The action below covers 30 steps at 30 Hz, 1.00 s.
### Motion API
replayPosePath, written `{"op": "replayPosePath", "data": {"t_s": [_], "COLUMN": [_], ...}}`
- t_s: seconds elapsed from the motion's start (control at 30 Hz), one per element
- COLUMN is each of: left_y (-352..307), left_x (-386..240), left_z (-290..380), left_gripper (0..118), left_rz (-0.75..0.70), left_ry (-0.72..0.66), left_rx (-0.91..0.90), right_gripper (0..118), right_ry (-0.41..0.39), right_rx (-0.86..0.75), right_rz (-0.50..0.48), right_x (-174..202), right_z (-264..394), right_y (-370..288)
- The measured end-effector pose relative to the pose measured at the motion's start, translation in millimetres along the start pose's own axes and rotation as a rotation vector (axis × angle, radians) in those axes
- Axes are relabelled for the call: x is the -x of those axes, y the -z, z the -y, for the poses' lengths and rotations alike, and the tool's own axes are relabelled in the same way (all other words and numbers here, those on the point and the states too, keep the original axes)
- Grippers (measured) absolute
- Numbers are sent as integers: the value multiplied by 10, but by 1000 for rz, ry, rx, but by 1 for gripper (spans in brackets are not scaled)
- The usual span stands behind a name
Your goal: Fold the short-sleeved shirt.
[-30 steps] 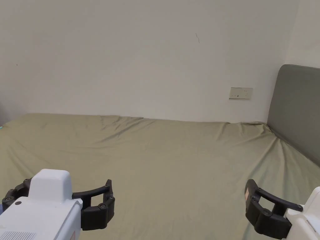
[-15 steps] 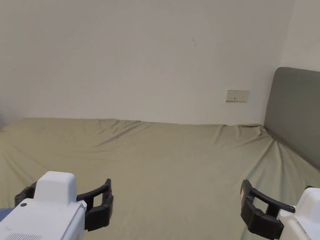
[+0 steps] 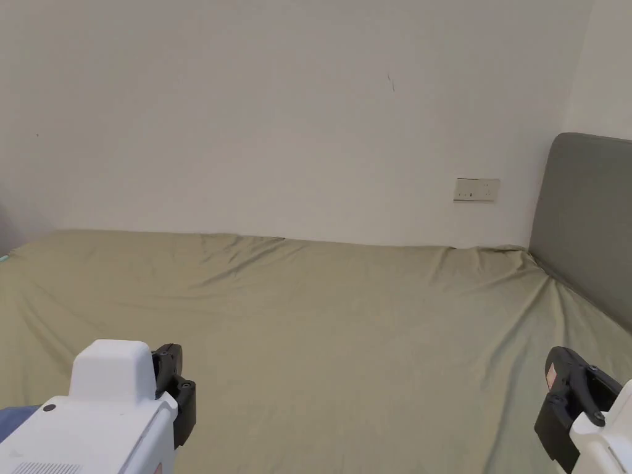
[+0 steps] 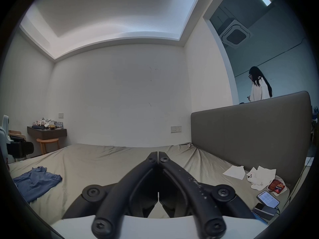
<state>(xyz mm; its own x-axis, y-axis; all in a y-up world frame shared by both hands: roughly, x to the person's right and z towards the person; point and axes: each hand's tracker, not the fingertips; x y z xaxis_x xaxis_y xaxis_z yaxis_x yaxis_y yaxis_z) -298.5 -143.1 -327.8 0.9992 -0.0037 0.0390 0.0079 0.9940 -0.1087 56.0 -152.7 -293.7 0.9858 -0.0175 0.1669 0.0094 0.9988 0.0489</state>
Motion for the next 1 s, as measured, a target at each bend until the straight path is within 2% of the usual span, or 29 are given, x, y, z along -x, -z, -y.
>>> {"op": "replayPosePath", "data": {"t_s": [0.13,0.23,0.5,0.6,0.67,0.77,1.0], "left_y": [-134,-419,-1589,-1857,-1913,-1801,-966], "left_x": [162,488,1530,1745,1830,1906,2330], "left_z": [-21,-1,171,231,269,347,721], "left_gripper": [0,0,0,0,0,0,0], "left_rz": [-47,-162,-745,-819,-822,-809,-585], "left_ry": [-3,-11,1,-67,-77,-65,-163], "left_rx": [-4,-6,67,68,75,109,209], "right_gripper": [0,0,0,0,0,0,0], "right_ry": [-27,-20,4,67,103,102,60], "right_rx": [10,15,33,71,96,114,169], "right_rz": [-66,-200,-713,-875,-936,-949,-878], "right_x": [260,629,2167,2563,2721,2876,2846], "right_z": [12,27,72,98,111,146,289], "right_y": [57,162,214,126,107,134,365]}}
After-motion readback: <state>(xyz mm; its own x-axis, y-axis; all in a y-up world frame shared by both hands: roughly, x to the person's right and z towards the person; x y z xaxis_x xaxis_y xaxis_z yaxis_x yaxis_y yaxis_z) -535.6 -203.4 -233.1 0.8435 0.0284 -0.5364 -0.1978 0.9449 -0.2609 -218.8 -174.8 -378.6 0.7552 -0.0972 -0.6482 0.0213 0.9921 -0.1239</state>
